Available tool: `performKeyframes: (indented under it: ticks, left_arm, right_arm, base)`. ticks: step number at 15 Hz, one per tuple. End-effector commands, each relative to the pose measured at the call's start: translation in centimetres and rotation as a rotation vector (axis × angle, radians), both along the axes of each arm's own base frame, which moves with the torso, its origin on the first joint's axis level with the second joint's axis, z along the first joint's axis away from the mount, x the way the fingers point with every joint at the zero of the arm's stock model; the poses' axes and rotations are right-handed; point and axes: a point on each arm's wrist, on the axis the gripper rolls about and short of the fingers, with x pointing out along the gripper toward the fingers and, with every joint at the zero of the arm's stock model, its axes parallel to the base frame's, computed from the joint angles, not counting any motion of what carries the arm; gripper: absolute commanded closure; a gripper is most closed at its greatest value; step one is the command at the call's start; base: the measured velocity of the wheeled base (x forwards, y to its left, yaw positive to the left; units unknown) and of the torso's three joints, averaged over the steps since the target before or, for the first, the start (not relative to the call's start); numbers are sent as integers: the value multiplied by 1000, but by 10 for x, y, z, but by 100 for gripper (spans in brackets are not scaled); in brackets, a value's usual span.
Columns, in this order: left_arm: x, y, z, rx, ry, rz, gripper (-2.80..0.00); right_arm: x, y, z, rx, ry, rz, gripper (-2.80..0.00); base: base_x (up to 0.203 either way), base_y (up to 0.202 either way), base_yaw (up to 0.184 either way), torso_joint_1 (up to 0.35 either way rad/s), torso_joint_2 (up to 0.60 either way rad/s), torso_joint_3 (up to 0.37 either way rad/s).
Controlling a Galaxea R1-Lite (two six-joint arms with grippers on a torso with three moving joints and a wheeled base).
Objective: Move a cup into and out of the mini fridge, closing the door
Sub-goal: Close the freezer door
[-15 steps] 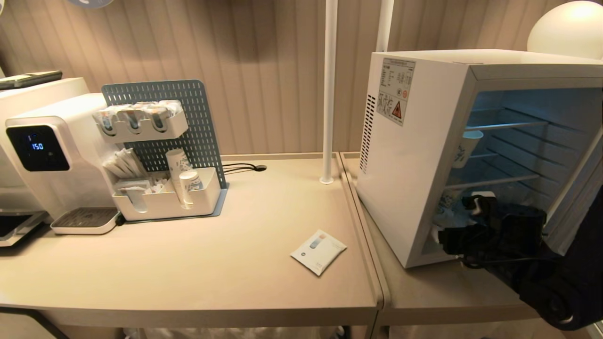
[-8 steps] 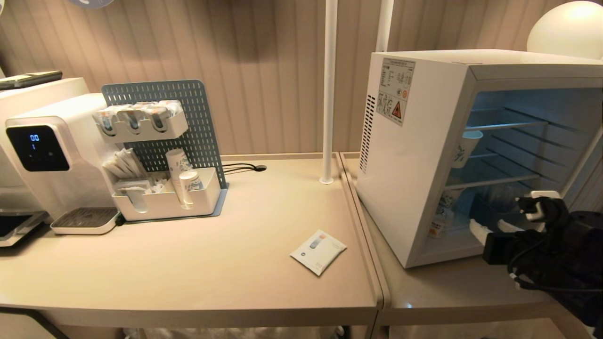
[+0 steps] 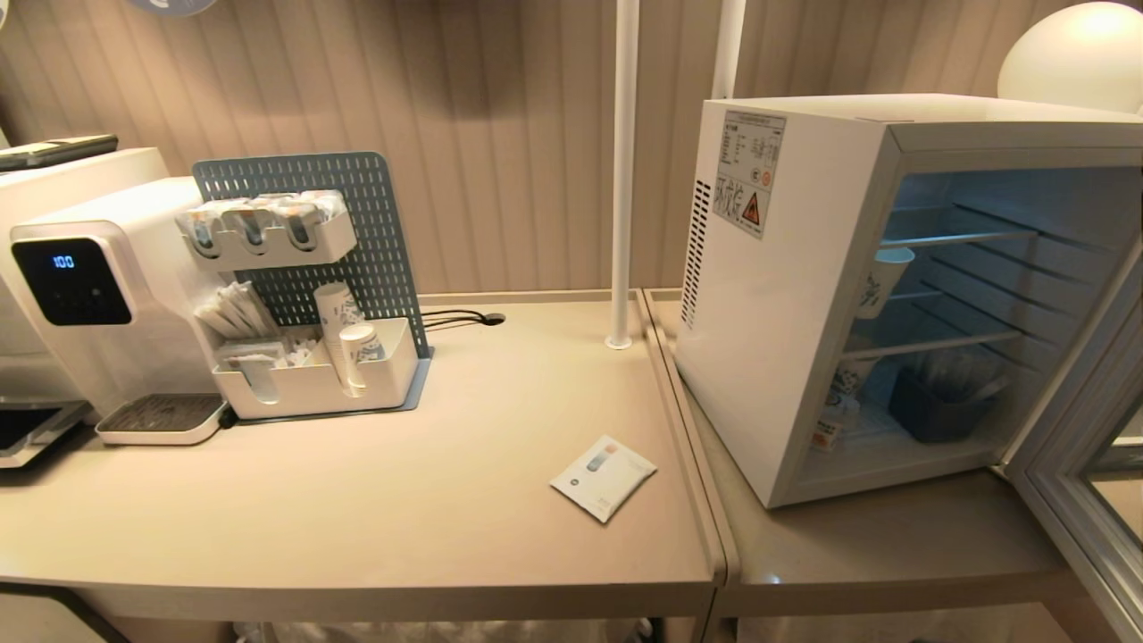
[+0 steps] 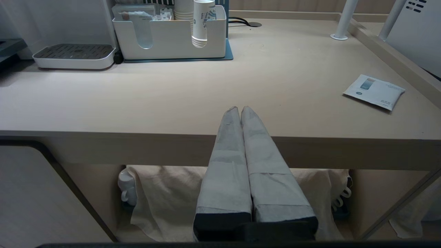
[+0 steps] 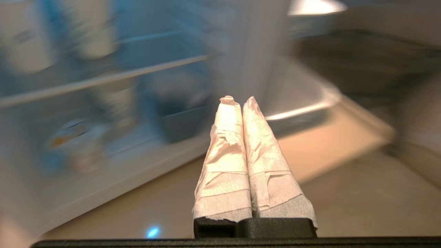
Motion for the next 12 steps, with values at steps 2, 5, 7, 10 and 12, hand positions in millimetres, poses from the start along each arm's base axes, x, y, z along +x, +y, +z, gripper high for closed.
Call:
performKeyframes:
  ticks: [2,5,7,10,12]
  left_arm:
    - [0,0,0,-2,3,-1,0]
    - [0,0,0,-2,3,1,0]
    - [0,0,0,-2,3,0,0]
    - [0,0,0,-2,3,0,0]
    - [0,0,0,-2,3,1,0]
  right_arm:
    - [-88,-15,21,6,-171,-200,0]
    - [-131,-16,16,-27,-224,-382,0]
    - [-130,-14,16,-75,-224,-281,0]
    - [-120,-12,-9,39,-238,-103,0]
    - [-118,-10,-12,116,-272,-24,0]
  base:
    - [0,0,0,0,0,0]
    - [0,0,0,0,0,0]
    - [0,0,0,0,0,0]
    - [0,0,0,0,0,0]
    - [0,0,0,0,0,0]
